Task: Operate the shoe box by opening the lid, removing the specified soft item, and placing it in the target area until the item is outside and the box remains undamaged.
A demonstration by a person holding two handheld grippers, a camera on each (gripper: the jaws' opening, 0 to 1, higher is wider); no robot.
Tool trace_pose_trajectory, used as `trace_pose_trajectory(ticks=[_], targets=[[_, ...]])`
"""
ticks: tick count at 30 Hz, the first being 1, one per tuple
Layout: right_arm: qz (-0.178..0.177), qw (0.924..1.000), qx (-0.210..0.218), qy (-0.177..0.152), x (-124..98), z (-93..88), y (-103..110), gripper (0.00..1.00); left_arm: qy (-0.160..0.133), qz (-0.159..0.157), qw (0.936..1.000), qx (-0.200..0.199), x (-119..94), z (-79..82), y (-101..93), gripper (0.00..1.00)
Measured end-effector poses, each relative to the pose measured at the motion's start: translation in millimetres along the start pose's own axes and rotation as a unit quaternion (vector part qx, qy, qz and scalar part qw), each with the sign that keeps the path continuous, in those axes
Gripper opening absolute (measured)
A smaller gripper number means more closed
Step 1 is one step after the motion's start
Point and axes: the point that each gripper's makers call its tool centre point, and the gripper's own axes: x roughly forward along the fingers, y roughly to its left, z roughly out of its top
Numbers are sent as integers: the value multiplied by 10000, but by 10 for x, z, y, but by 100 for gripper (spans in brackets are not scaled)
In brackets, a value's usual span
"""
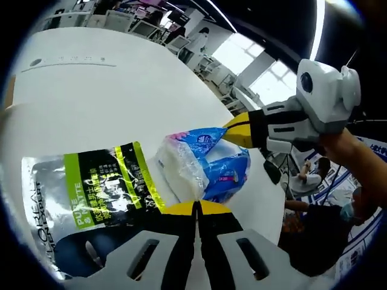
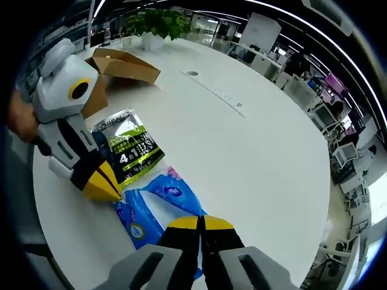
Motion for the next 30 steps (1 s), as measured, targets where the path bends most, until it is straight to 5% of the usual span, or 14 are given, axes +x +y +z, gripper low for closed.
trace_pose_trajectory(ticks=[15, 30], targets=[[-76, 9999, -56, 140, 19, -120, -26, 0, -18, -174, 9989, -429, 75, -23, -56, 0], [-275, 9993, -108, 239, -24, -210, -28, 1, 22, -137, 9989, -449, 28, -17, -55, 0]])
